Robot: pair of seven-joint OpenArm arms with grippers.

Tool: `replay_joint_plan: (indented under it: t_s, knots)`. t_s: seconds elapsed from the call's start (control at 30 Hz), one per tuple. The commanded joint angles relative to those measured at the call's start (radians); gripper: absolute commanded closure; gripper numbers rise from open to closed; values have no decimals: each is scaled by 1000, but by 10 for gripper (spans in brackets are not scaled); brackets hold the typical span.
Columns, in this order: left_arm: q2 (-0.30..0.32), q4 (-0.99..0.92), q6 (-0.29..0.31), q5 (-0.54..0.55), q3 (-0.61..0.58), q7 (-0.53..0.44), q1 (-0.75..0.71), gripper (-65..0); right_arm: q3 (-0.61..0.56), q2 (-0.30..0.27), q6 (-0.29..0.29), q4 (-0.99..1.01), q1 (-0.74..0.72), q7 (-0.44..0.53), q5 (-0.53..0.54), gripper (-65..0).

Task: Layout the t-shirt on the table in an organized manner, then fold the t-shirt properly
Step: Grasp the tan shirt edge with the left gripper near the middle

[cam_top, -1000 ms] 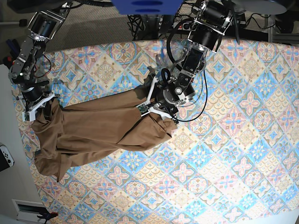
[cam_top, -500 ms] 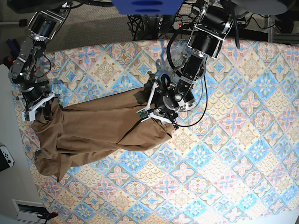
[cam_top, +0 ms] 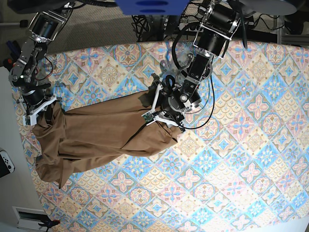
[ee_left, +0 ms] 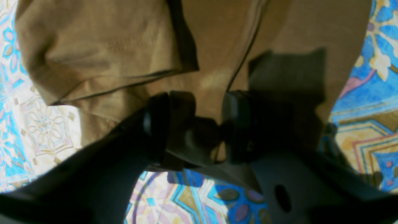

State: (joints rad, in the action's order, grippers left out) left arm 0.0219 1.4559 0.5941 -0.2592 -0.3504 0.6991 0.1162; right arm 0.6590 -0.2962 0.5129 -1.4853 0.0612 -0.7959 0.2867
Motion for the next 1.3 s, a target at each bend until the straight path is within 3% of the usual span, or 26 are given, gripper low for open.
replay_joint_plan:
  t_s: [0.0,0.2,0.4,0.47,0.7,0.83,1.03,1.27]
  knots:
    - [-9,9,10,7,-2,8,6,-267,6,-18,3,-21,-13,22,18,0]
    - [-6,4,10,5,-2,9,10,-244,6,-18,3,-21,-13,22,18,0]
    - [-6,-143,10,5,0,11,58,-33,6,-18,3,-25,-13,22,18,0]
    - [-3,-182,10,5,4,11,70,0,8,-18,3,-38,-10,22,18,0]
    - [-4,-180,10,8,6,12,76,0,9,-18,3,-71,18,22,18,0]
    - [-4,-25,10,14,6,23,50,0,9,-18,3,-71,19,22,18,0]
    - [-1,280,13,14,6,189,23,0,8,-18,3,-71,21,22,18,0]
    - [0,443,14,10,6,274,24,0,8,-18,3,-70,18,22,18,0]
